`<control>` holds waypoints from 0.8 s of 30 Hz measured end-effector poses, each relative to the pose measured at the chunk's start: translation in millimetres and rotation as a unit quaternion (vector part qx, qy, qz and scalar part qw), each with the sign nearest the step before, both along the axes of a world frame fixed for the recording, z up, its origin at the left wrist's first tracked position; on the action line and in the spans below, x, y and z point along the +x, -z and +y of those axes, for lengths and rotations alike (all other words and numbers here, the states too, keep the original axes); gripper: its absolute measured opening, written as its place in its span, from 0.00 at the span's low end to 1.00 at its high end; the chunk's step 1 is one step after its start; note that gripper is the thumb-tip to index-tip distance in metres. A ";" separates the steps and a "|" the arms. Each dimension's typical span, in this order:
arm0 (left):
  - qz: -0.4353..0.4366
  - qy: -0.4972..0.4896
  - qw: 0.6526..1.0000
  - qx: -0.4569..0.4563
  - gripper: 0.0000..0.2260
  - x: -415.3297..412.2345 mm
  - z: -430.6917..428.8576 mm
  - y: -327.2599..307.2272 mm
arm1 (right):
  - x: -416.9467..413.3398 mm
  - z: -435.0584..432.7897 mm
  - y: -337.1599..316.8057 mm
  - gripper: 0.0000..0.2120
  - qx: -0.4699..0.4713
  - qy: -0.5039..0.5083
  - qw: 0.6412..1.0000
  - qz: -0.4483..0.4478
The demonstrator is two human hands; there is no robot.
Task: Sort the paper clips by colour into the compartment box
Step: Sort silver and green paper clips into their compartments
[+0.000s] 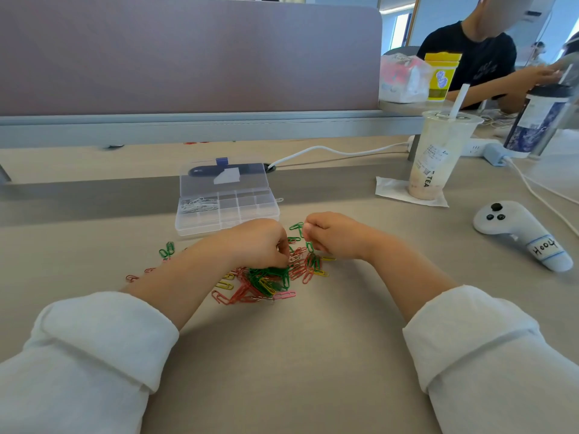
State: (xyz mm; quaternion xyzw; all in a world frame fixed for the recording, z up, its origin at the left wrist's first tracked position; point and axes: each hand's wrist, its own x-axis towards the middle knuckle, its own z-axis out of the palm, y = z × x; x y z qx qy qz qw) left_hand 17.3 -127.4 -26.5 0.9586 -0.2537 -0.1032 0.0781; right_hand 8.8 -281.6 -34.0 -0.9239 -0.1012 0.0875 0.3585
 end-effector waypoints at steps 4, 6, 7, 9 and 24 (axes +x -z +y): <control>0.032 -0.027 0.999 0.005 0.07 1.0 1.0 -2.6 | 2.0 -1.4 0.4 0.21 -0.093 -0.007 0.995 -0.028; 0.044 -0.040 0.998 0.007 0.09 1.5 0.9 -4.3 | 3.6 -2.5 1.4 0.23 -0.126 -0.006 0.992 -0.027; 0.048 -0.043 0.998 0.005 0.11 1.5 0.8 -4.8 | 3.9 -3.1 1.8 0.24 -0.136 -0.004 0.990 -0.026; 0.048 -0.046 0.998 0.000 0.12 0.3 0.9 -5.6 | 5.1 -4.3 3.2 0.24 -0.149 0.001 0.988 -0.028; 0.005 -0.070 0.985 -0.158 0.09 6.3 10.8 -1.4 | 3.5 -4.8 5.5 0.07 -0.130 -0.029 0.988 -0.073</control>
